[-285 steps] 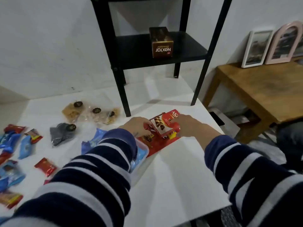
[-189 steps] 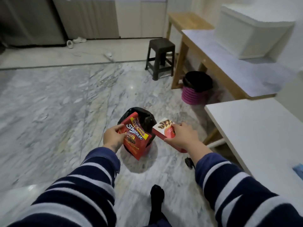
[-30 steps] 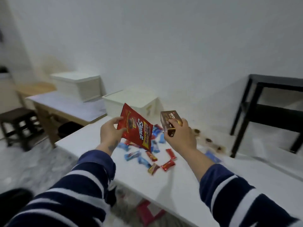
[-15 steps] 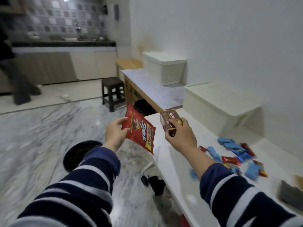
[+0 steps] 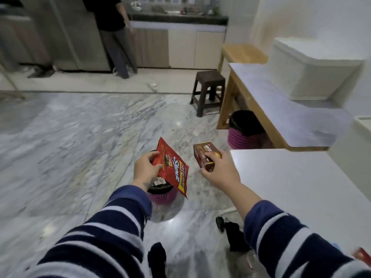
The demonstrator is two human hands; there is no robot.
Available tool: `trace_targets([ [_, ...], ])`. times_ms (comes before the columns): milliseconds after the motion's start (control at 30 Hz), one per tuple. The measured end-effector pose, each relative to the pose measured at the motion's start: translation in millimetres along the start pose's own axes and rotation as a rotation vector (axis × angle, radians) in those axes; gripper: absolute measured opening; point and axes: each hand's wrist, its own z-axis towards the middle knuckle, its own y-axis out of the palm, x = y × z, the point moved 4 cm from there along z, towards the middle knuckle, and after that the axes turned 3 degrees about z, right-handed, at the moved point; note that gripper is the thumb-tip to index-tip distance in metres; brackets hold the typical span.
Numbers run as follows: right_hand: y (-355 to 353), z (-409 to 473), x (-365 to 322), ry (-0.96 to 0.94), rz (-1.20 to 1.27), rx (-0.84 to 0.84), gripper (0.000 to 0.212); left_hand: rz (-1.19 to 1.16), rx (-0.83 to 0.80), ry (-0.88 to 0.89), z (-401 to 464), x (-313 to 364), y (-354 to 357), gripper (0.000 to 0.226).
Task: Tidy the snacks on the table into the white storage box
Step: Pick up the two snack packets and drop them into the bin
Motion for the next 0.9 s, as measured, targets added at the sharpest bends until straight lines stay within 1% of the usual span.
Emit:
trace_targets([
  [67, 35, 44, -18, 0.006, 0.005, -0.075, 0.054, 0.000, 0.016, -0.053, 46, -22, -7, 0.045],
  [167, 80, 95, -33, 0.022, 0.027, -0.176, 0.055, -0.008, -0.002, -0.120, 103, -54, -9, 0.044],
  [300, 134, 148, -38, 0.091, 0.024, -0.281, 0.056, 0.032, -0.075, -0.197, 165, -95, -6, 0.045],
  [500, 221, 217, -38, 0.138, 0.008, -0.436, 0.060, 0.064, -0.119, -0.316, 241, -162, 20, 0.045],
  [600, 275, 257, -30, 0.149, 0.007, -0.498, 0.061, 0.113, -0.157, -0.342, 280, -196, 44, 0.046],
  [733, 350, 305, -10, 0.185, 0.034, -0.558, 0.066, 0.131, -0.161, -0.401, 328, -251, 83, 0.050],
  [833, 393, 329, 10, 0.210, 0.074, -0.598, 0.074, 0.142, -0.200, -0.435, 348, -286, 107, 0.053],
  [900, 414, 337, 23, 0.220, 0.053, -0.641, 0.076, 0.149, -0.212, -0.491, 351, -301, 117, 0.054],
])
